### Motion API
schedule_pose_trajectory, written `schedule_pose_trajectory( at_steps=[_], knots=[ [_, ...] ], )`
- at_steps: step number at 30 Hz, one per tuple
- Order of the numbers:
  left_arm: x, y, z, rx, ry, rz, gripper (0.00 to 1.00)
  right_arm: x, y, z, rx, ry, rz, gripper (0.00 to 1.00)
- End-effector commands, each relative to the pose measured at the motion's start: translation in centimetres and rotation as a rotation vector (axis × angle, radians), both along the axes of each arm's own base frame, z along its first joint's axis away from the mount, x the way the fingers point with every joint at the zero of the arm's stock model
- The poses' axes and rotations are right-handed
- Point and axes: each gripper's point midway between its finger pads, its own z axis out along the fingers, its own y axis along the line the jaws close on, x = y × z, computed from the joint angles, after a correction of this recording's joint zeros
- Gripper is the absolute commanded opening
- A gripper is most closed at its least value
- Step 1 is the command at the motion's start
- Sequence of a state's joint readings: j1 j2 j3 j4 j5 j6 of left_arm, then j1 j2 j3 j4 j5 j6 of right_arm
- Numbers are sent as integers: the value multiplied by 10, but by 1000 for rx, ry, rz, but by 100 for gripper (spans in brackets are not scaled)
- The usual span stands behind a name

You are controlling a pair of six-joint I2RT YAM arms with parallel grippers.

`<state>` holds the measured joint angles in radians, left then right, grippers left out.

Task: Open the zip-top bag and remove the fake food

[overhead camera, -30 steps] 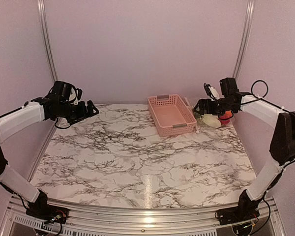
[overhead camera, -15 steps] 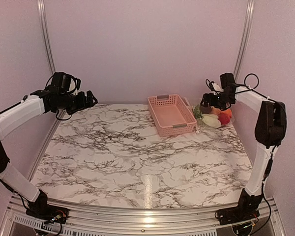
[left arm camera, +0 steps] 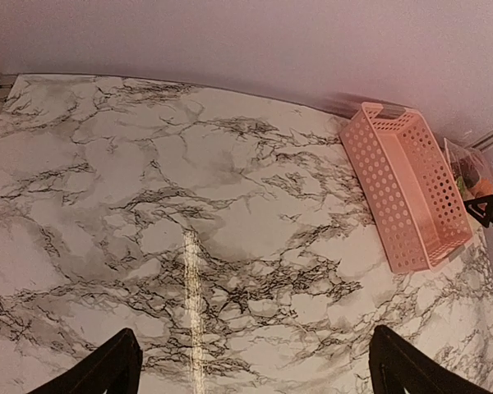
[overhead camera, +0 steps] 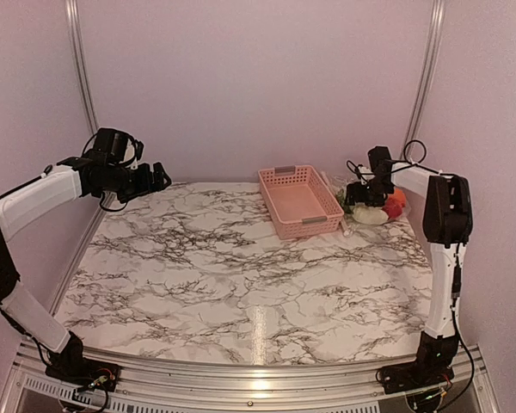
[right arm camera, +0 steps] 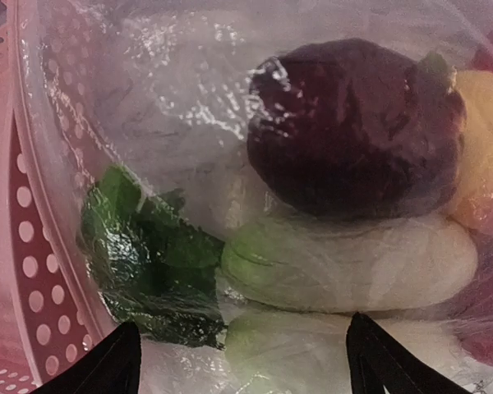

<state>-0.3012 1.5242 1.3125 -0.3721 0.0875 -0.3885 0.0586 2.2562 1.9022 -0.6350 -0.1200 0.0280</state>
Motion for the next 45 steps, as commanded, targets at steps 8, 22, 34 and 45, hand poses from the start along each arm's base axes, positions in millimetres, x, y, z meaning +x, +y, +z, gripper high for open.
schedule_pose_trajectory(
  at_steps=[8, 22, 34, 45],
  knots=[
    [6, 1, -2, 41, 17, 1, 99, 8, -19, -27, -153, 42, -61, 38],
    [7, 0, 0, 56, 15, -21, 99, -2, -13, 50, -26, -75, -8, 9],
    [2, 1, -1, 46, 7, -34, 99, -80, 38, 54, -67, -103, 185, 52],
    [1, 1, -3, 31, 13, -44, 99, -102, 39, -6, -205, -50, 183, 64]
  ],
)
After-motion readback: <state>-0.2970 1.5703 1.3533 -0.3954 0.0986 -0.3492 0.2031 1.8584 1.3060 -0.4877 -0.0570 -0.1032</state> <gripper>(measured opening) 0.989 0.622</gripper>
